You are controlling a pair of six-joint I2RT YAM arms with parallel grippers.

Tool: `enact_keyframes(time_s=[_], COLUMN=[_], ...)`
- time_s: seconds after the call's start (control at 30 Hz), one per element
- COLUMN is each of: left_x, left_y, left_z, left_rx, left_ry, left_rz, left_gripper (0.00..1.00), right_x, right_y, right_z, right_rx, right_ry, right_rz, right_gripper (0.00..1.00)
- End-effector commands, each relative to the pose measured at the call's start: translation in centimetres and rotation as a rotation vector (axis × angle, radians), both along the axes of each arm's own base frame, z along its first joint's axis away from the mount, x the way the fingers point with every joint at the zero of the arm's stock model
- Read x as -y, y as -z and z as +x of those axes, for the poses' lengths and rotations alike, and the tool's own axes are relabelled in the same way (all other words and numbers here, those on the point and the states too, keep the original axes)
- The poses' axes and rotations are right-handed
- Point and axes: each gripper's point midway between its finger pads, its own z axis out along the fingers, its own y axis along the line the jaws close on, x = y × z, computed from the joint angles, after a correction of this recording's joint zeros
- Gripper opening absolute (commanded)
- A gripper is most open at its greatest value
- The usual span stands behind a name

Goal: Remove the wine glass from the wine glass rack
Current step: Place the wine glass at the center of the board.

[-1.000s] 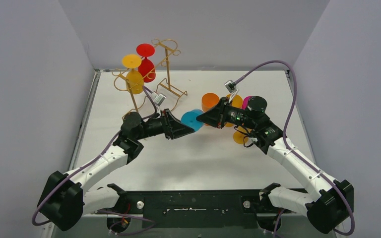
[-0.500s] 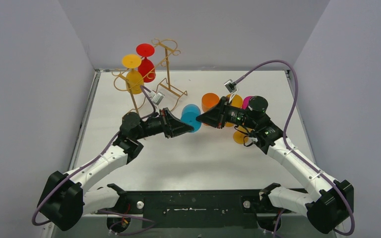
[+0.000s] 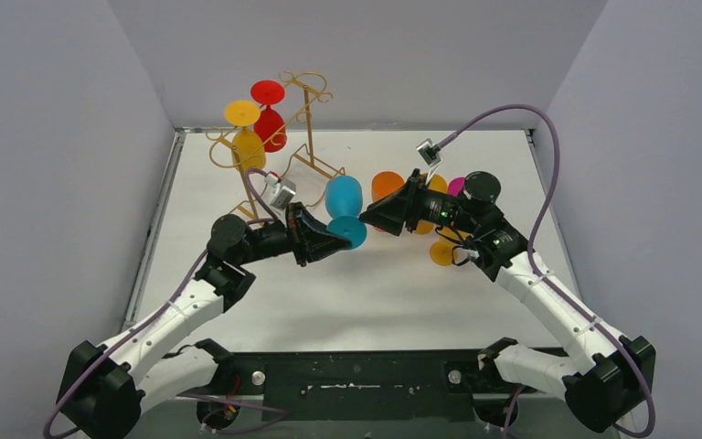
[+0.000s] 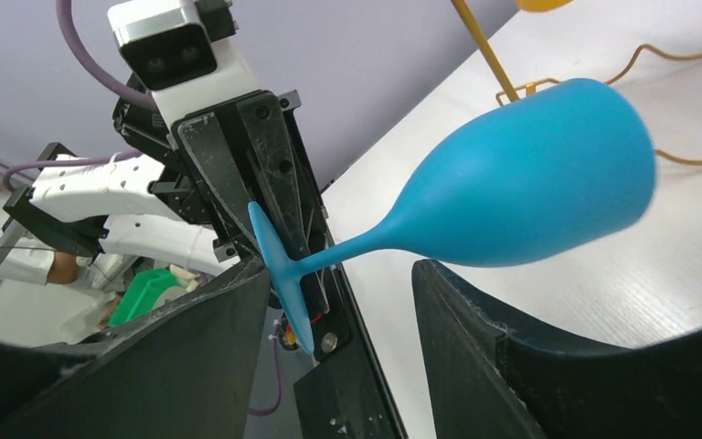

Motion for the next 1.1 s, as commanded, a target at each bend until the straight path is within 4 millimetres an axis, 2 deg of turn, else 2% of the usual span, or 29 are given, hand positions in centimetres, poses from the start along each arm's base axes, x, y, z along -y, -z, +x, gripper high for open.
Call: enact_keyframes(time_s=[0.0, 0.13, 0.27, 0.33, 0.57, 0.87, 1.07], left_x=[-1.0, -1.6, -2.4, -2.7, -3.1, -3.5, -3.9], left_y=[-1.2, -0.2, 0.0, 0.3, 1.8, 2.4, 2.7], left_z=[-2.2, -3.7, -7.3, -8.2, -9.3, -9.1, -8.6], left_rx=[0.257, 0.339, 0.564, 0.613, 0.631, 0.674, 0.693], left_ry=[0.039, 0.085, 0.245, 0.285, 0.395, 0.418, 0.448], left_rz=[0.0, 0.013, -0.021, -0.018, 0.031, 0.044, 0.07], left_gripper=[0.0, 0.0, 0.0, 0.0, 0.0, 0.0, 0.0], right_x=[2.5, 3.7, 3.7, 3.5, 2.9, 2.4, 2.1], right_y=[-3.3, -2.2, -1.9, -2.0, -3.2, -3.1, -3.6], right_z=[3.2, 4.9, 4.9, 4.7, 2.8, 0.9, -1.0], right_rx=[0.136, 0.087, 0.067, 0.063, 0.049, -0.051, -0.083], right_ry=[0.169, 0.23, 0.208, 0.178, -0.022, -0.223, -0.35], right_rz=[0.011, -0.008, 0.003, 0.013, 0.071, 0.072, 0.09], right_gripper=[0.59, 0.59, 0.6, 0.6, 0.61, 0.61, 0.57])
